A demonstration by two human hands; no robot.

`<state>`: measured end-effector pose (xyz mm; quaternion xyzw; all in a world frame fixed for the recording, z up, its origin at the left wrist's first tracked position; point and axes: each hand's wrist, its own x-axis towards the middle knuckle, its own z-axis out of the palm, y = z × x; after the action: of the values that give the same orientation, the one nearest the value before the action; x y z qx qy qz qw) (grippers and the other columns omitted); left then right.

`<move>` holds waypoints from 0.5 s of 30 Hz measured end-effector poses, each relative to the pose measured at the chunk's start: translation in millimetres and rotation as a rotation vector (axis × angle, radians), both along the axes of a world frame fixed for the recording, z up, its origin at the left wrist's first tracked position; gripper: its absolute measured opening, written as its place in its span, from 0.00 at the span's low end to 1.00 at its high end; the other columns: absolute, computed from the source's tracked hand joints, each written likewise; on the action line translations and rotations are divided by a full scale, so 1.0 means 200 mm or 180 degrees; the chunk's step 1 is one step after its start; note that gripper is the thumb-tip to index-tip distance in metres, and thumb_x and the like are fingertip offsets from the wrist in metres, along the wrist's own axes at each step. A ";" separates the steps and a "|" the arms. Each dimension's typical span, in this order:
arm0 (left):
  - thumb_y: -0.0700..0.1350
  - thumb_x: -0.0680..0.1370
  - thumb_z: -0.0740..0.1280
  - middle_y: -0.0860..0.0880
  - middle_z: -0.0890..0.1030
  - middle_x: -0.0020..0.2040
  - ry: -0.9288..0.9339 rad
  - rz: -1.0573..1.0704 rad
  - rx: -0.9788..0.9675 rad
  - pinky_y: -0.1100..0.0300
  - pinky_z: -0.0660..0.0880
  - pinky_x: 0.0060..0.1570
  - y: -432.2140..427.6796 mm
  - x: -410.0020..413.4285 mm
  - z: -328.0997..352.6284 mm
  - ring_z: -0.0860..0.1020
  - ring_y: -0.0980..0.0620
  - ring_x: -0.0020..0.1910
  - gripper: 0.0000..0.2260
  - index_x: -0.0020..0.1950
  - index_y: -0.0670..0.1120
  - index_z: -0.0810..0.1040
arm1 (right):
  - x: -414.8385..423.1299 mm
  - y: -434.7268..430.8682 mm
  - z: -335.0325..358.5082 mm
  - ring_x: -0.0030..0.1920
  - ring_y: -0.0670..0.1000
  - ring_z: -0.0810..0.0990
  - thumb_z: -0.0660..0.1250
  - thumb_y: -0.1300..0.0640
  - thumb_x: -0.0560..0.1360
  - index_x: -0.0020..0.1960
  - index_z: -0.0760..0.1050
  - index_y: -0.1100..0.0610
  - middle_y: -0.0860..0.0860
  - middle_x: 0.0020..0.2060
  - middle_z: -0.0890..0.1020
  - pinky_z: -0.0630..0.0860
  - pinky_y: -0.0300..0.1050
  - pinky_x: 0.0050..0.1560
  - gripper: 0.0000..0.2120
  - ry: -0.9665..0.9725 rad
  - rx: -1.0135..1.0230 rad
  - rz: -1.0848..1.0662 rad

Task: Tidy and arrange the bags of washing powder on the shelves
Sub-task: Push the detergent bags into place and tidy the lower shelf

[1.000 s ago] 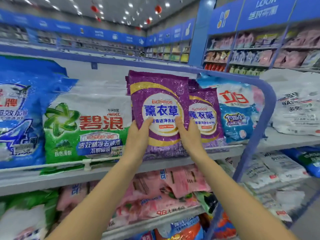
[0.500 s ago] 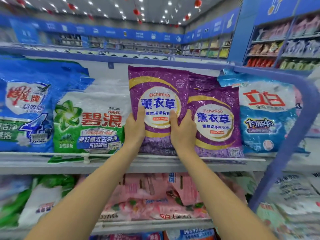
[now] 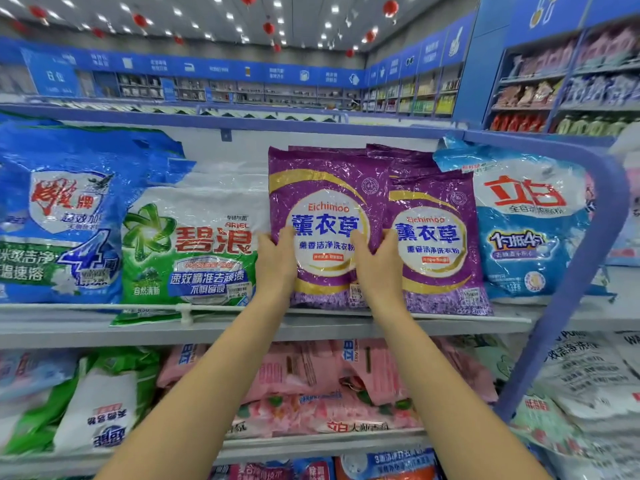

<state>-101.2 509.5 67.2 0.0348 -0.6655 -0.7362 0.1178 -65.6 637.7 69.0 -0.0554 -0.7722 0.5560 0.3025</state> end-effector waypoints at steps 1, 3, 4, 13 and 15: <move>0.55 0.79 0.59 0.47 0.80 0.51 -0.0053 0.0023 0.0155 0.45 0.76 0.56 0.02 -0.01 0.00 0.79 0.46 0.51 0.12 0.56 0.49 0.68 | -0.03 -0.02 0.01 0.48 0.51 0.74 0.62 0.45 0.76 0.63 0.63 0.58 0.48 0.48 0.76 0.72 0.50 0.51 0.22 -0.0019 -0.0064 -0.0117; 0.56 0.79 0.58 0.48 0.80 0.49 -0.0083 0.0154 0.0345 0.44 0.76 0.56 0.04 -0.03 -0.01 0.80 0.45 0.50 0.10 0.52 0.51 0.69 | -0.07 -0.05 0.00 0.41 0.49 0.73 0.60 0.44 0.77 0.64 0.63 0.58 0.43 0.39 0.73 0.68 0.46 0.44 0.22 0.0018 -0.0025 -0.0489; 0.56 0.79 0.58 0.50 0.80 0.46 -0.0036 0.0271 0.0299 0.45 0.77 0.54 0.05 -0.04 -0.01 0.80 0.47 0.48 0.08 0.48 0.53 0.69 | -0.10 -0.06 -0.02 0.38 0.48 0.72 0.59 0.44 0.77 0.62 0.64 0.58 0.42 0.37 0.71 0.67 0.45 0.42 0.21 0.0054 0.0012 -0.0666; 0.57 0.81 0.53 0.55 0.78 0.45 0.0261 0.0592 -0.0130 0.49 0.78 0.50 0.08 -0.12 -0.02 0.80 0.49 0.46 0.15 0.62 0.52 0.67 | -0.21 -0.10 -0.05 0.29 0.38 0.67 0.60 0.47 0.78 0.56 0.66 0.59 0.38 0.31 0.69 0.58 0.34 0.27 0.16 0.0586 0.0209 -0.1100; 0.58 0.81 0.51 0.57 0.76 0.43 0.0244 0.0598 -0.0219 0.55 0.76 0.45 0.09 -0.11 0.00 0.78 0.53 0.43 0.19 0.66 0.49 0.66 | -0.22 -0.10 -0.04 0.30 0.37 0.68 0.59 0.48 0.78 0.55 0.67 0.59 0.38 0.32 0.70 0.60 0.34 0.27 0.15 0.0598 0.0187 -0.1068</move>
<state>-124.1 527.7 66.7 0.0647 -0.6792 -0.6994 0.2128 -109.1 618.3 60.9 -0.1224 -0.7364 0.4778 0.4631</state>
